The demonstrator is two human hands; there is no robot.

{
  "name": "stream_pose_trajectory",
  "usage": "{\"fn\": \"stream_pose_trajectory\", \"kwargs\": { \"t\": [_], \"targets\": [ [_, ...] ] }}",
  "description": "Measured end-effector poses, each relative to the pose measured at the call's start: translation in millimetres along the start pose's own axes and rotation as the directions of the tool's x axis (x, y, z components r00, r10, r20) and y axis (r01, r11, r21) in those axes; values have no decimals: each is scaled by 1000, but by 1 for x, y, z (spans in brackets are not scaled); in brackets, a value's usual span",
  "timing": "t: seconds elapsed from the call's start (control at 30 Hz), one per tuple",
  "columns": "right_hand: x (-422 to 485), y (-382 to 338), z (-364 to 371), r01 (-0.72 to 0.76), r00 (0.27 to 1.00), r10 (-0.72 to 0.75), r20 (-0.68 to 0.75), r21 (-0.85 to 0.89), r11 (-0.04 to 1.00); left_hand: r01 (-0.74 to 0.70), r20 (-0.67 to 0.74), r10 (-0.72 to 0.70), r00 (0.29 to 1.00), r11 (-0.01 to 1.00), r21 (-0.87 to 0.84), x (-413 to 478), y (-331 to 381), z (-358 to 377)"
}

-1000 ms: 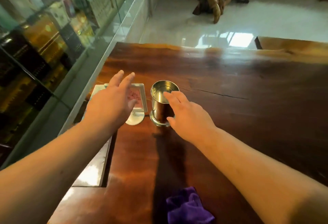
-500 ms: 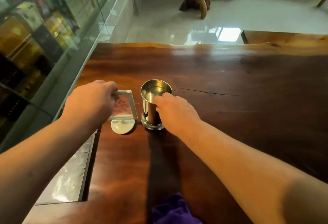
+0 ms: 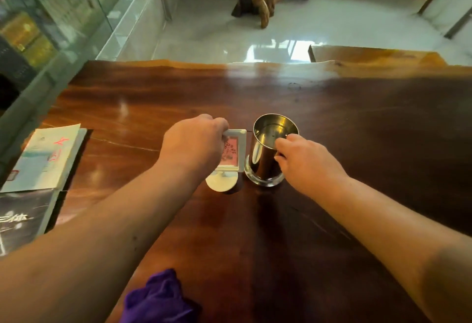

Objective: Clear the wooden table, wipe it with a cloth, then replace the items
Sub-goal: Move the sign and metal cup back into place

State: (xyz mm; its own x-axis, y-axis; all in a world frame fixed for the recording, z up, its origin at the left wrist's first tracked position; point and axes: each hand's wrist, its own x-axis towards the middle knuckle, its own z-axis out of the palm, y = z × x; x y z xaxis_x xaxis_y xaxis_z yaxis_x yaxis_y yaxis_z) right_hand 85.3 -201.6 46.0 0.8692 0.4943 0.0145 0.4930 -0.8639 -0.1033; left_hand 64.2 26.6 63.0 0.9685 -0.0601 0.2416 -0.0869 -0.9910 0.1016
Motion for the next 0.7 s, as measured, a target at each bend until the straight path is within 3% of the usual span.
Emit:
{"fn": "stream_pose_trajectory", "kwargs": {
  "t": [0.23, 0.7],
  "targets": [
    [-38, 67, 0, -118, 993, 117, 35, 50, 992, -47, 19, 47, 999, 999, -13, 17, 64, 23],
    [-60, 102, 20, -127, 991, 124, 56, 47, 991, -15, 39, 15, 999, 1000, -1, 19, 101, 42]
  ]
}}
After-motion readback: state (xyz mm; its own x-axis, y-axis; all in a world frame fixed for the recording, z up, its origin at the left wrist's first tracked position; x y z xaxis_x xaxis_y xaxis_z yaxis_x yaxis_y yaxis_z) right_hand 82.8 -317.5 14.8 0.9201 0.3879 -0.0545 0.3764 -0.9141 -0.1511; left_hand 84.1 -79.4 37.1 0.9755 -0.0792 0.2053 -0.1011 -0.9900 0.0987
